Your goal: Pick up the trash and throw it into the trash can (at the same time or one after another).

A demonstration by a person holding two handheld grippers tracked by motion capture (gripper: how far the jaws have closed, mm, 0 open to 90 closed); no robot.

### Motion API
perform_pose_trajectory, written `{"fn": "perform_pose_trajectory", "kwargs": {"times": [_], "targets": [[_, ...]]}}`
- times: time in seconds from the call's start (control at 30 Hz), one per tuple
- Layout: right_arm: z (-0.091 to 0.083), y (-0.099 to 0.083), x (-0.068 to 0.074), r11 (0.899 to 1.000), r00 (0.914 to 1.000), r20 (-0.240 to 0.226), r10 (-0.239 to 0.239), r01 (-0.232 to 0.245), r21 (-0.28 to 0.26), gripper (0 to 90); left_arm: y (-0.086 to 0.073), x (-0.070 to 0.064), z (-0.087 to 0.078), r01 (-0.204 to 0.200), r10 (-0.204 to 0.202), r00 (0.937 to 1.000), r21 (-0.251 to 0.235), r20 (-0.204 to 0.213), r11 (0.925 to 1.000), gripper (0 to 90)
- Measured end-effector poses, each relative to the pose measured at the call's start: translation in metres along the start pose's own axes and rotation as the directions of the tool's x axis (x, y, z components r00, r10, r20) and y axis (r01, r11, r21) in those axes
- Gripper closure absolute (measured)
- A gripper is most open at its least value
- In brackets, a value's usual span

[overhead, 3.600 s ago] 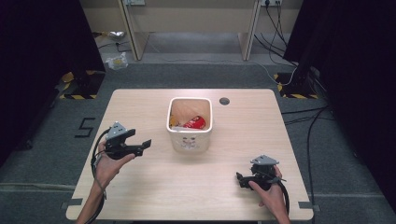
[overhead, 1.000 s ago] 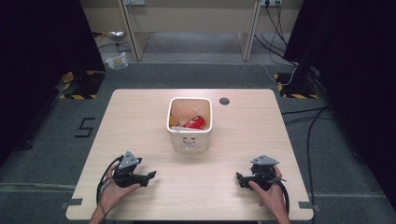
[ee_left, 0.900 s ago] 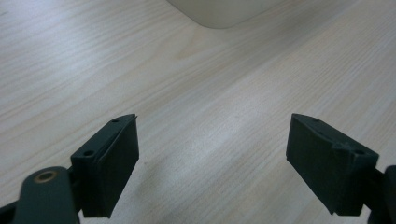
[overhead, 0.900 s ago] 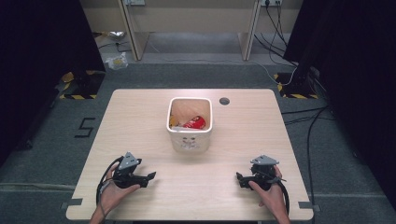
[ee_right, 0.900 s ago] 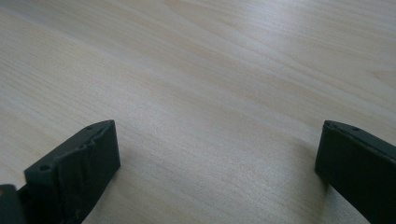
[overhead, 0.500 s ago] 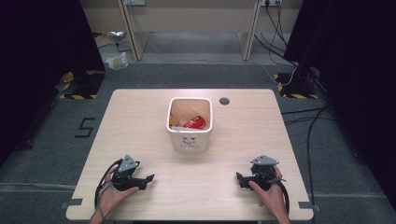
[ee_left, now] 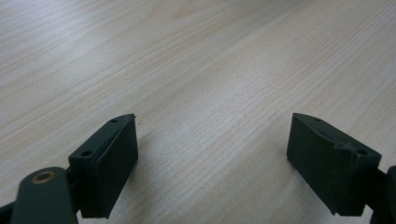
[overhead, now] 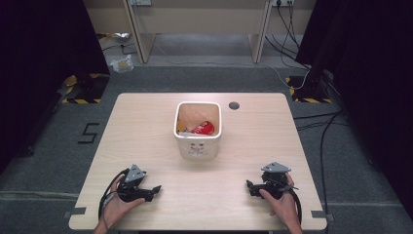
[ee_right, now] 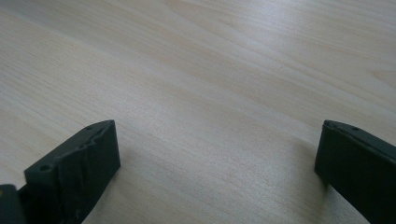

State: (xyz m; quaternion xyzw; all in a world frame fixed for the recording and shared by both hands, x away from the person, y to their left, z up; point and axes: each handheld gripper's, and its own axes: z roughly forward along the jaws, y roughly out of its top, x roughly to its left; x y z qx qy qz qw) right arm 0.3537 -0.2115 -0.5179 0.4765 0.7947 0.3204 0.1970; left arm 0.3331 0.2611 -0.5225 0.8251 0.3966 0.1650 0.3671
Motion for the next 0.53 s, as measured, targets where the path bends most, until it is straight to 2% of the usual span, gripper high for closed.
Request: {"fn": "perform_pose_trajectory", "kwargs": {"times": [0.53], "targets": [[-0.0003,-0.0002,0.0010,1.000,1.0000,0.000,-0.003,0.003,0.002,0.2,-0.0009,0.0006,0.0008,-0.005,0.005,0.9999,-0.009,0.010,0.9999,14.0]]}}
